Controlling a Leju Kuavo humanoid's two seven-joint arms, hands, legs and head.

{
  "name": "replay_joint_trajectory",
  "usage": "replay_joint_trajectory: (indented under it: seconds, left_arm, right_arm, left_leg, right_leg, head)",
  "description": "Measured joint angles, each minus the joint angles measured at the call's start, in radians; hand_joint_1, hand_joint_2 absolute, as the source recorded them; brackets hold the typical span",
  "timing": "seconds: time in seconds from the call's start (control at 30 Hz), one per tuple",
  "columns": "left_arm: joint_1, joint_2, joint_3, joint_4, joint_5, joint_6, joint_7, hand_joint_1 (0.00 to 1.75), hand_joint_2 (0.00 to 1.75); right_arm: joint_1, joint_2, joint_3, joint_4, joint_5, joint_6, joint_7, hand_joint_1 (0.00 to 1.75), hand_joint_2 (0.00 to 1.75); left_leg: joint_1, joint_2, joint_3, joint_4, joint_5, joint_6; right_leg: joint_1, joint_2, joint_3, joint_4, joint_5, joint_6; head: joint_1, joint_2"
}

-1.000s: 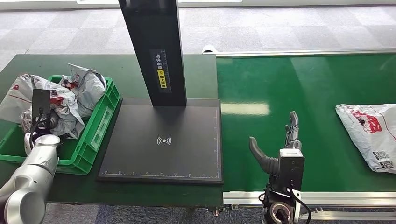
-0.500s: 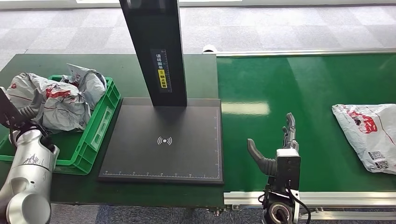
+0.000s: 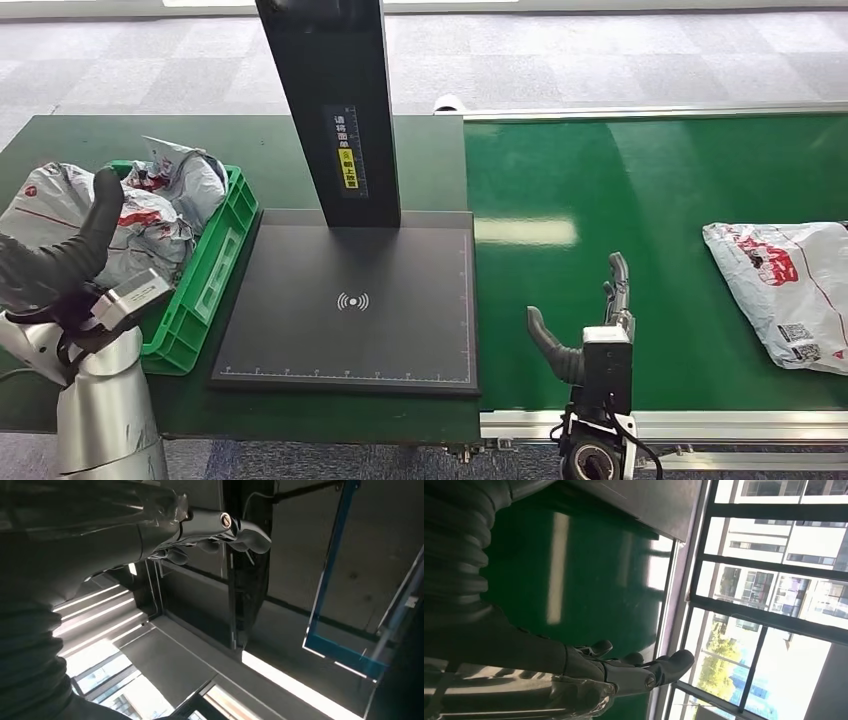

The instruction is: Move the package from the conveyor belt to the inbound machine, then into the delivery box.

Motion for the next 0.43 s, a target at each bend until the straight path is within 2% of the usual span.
replay_joint_trajectory:
  seconds: [0.1, 0.2, 0.27, 0.33, 0.43]
  left_arm:
    - [0.095, 0.014, -0.136, -0.039, 0.217, -0.055, 0.078, 0.00, 1.75]
    - [0.187, 0.054, -0.406, -0.025, 0.364, -0.047, 0.130, 0.00, 1.75]
    - [0.214, 0.077, -0.543, -0.013, 0.403, -0.043, 0.137, 0.00, 1.75]
    - [0.225, 0.092, -0.605, -0.006, 0.463, -0.079, 0.152, 0.00, 1.75]
    - [0.247, 0.106, -0.671, 0.030, 0.638, -0.248, 0.155, 0.00, 1.75]
  right_arm:
    - [0.007, -0.002, -0.009, 0.002, -0.010, 0.015, 0.000, 0.00, 1.75]
    - [0.013, -0.006, -0.023, 0.002, -0.027, 0.043, -0.003, 0.00, 1.75]
    - [0.016, -0.007, -0.025, 0.002, -0.033, 0.053, -0.007, 0.00, 1.75]
    - [0.019, -0.008, -0.026, 0.002, -0.044, 0.063, -0.014, 0.00, 1.75]
    - [0.024, -0.008, -0.028, 0.002, -0.100, 0.107, -0.060, 0.00, 1.75]
  left_leg:
    - [0.000, 0.001, 0.003, 0.000, -0.001, 0.000]
    - [0.001, 0.000, 0.000, 0.000, -0.001, 0.000]
    - [0.001, 0.000, 0.000, 0.000, -0.001, 0.000]
    - [0.000, 0.001, 0.000, 0.000, -0.001, 0.000]
    - [0.000, 0.000, 0.000, 0.000, -0.001, 0.000]
  right_leg:
    - [0.000, 0.001, 0.000, 0.000, 0.000, 0.000]
    - [0.001, -0.001, 0.001, 0.000, -0.001, 0.000]
    - [0.001, -0.001, 0.001, 0.000, 0.000, 0.000]
    - [0.001, 0.000, 0.001, 0.000, 0.000, 0.000]
    - [0.001, 0.000, 0.001, 0.000, 0.000, 0.000]
  head:
    - [-0.001, 0.000]
    - [-0.001, 0.000]
    - [-0.001, 0.000]
    - [-0.001, 0.000]
    - [-0.001, 0.000]
